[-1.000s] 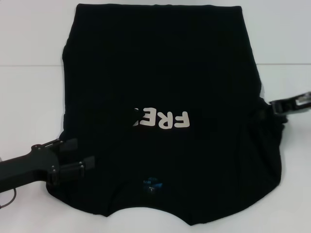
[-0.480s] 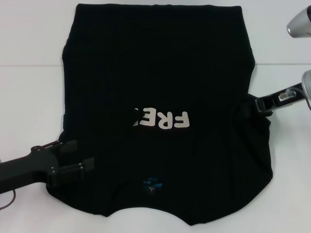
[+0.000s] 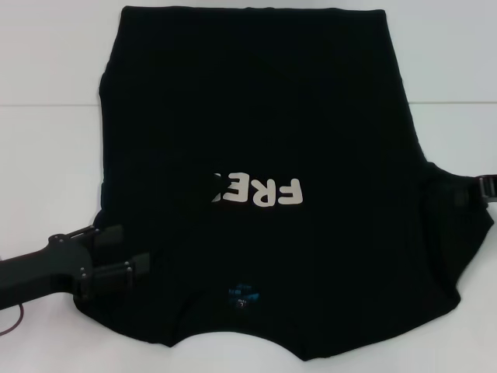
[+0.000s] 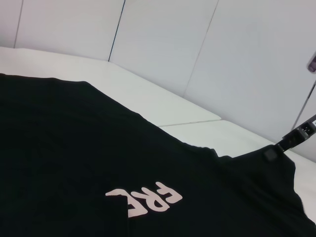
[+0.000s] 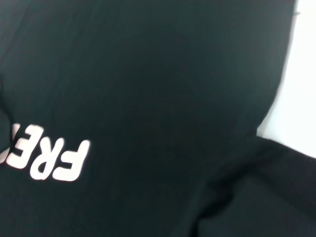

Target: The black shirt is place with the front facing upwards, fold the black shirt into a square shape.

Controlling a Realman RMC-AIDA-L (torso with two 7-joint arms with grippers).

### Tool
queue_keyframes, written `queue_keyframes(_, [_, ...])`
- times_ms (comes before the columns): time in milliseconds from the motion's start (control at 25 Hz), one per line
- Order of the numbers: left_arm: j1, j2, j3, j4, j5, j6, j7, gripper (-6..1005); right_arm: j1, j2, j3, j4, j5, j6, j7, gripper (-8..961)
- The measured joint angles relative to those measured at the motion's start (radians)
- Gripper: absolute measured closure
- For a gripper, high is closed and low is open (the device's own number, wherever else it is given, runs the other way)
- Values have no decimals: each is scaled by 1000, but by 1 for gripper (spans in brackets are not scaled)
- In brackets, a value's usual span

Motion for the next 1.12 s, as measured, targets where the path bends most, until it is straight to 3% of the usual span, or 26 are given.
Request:
queue_keyframes(440, [-3, 3, 0, 6, 1, 6, -10, 136, -11, -16, 8, -123, -84, -136, -1, 918])
queue_keyframes(720, [-3, 3, 0, 4, 2, 9, -10, 135, -15, -15, 29, -112, -134, -115, 5, 918])
queue_keyframes(1120, [-3, 3, 0, 0, 4, 9, -10, 136, 73, 9, -35, -111, -137, -85, 2, 919])
